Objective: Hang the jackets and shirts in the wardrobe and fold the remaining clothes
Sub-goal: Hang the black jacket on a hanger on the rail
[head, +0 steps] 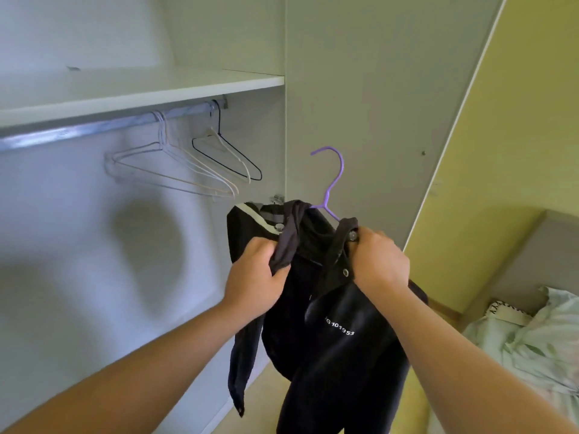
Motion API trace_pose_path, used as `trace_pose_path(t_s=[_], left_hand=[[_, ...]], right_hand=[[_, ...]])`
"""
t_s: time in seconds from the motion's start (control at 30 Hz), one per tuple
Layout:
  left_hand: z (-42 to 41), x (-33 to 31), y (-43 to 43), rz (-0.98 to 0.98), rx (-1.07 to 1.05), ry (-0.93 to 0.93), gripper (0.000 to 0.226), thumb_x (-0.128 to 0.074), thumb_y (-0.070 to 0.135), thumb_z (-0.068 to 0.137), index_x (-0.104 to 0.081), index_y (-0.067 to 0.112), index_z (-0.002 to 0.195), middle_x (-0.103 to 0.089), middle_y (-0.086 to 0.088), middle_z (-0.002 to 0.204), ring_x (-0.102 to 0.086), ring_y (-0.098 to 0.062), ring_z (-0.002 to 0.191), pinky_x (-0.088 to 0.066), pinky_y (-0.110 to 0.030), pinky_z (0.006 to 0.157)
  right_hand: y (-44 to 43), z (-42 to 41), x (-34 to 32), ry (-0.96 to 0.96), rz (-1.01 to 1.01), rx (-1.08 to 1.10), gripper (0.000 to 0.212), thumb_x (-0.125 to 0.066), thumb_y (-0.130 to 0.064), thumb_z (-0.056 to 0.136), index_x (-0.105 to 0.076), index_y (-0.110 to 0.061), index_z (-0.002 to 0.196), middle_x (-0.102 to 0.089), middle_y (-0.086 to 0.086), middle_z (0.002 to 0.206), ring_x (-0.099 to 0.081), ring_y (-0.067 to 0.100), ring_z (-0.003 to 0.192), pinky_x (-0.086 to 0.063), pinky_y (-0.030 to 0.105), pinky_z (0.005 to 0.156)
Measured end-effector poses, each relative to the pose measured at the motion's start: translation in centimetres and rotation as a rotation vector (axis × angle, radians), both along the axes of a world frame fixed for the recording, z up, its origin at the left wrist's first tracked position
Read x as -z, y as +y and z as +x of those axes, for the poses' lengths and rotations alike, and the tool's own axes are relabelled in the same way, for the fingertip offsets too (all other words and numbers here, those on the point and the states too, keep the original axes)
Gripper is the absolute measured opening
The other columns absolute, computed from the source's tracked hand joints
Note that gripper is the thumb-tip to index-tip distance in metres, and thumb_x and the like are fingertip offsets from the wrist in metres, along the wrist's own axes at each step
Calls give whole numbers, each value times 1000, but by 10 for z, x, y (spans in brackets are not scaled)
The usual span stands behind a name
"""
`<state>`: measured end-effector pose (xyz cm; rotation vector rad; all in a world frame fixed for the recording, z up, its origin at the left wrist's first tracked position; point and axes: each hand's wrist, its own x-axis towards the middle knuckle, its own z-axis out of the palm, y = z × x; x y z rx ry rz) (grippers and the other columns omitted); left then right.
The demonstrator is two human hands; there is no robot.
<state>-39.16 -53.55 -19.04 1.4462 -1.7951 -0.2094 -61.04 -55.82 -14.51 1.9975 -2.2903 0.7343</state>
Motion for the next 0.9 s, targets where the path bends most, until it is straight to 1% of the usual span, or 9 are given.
trace_pose_path(t_s=[0.1, 0.2, 0.3, 0.37, 0.5, 0.57, 0.63, 0.8, 0.9], left_hand=[[11, -12, -10, 131, -32, 53, 21, -73, 38, 89, -54, 33, 92, -52, 17, 87, -59, -4, 76, -37, -11, 59], [23, -24, -17, 171, 61, 123, 21, -75, 41, 88, -53, 39, 89, -61, 17, 82, -62, 0, 78, -40, -10, 59], [37, -29, -23, 239, 61, 223, 18, -74, 45, 87, -59, 34, 88, -67, 20, 82, -64, 2, 75, -46, -16, 61], [48, -29, -30, 202, -40, 264, 19, -72, 44, 89, -60, 29, 86, -67, 10, 78, -64, -3, 73, -49, -24, 63], [68, -27, -41, 12, -183, 229, 21, -67, 34, 96, -52, 27, 83, -58, 9, 78, -57, -3, 73, -37, -15, 59], [75, -30, -48, -105, -209, 179, 19, -66, 30, 96, -50, 25, 86, -53, 8, 88, -52, 6, 84, -38, -9, 64], [83, -35, -59, -179, -225, 125, 20, -65, 27, 97, -48, 23, 87, -47, 5, 96, -46, 16, 92, -37, 0, 71], [113, -35, -88, -131, -197, 85, 18, -59, 34, 97, -46, 28, 86, -45, 15, 92, -49, 13, 89, -37, 0, 72], [142, -27, -102, -42, -199, 99, 24, -56, 37, 98, -42, 35, 80, -49, 11, 77, -52, 1, 74, -37, -12, 59]], right_hand=[[4, 14, 1, 25, -123, -58, 21, -39, -30, 101, -55, -24, 90, -43, -10, 72, -43, 14, 55, -29, 26, 48], [7, 26, 1, 25, -185, -103, 20, -41, -30, 102, -60, -23, 98, -49, -7, 77, -49, 22, 61, -30, 28, 49], [9, 37, 1, 13, -241, -134, 18, -47, -28, 101, -63, -21, 97, -54, -3, 80, -43, 24, 63, -25, 27, 49], [8, 45, 3, 2, -279, -159, 17, -51, -28, 99, -64, -18, 93, -56, -2, 79, -42, 24, 62, -19, 25, 48], [-1, 61, 9, -27, -313, -216, 15, -57, -25, 97, -64, -15, 88, -58, 0, 76, -54, 28, 64, -22, 25, 49], [-9, 72, 11, -39, -316, -232, 12, -59, -23, 96, -63, -15, 87, -59, 0, 76, -55, 29, 65, -23, 25, 49], [-19, 84, 11, -46, -311, -248, 11, -62, -20, 94, -63, -14, 85, -60, 1, 76, -55, 30, 64, -16, 23, 48], [-49, 125, 17, -8, -272, -329, 12, -69, -16, 88, -61, -12, 81, -60, 3, 74, -57, 32, 61, -8, 21, 49], [-66, 150, 25, -11, -250, -365, 12, -70, -14, 88, -61, -12, 80, -59, 3, 73, -57, 32, 61, -7, 19, 49]])
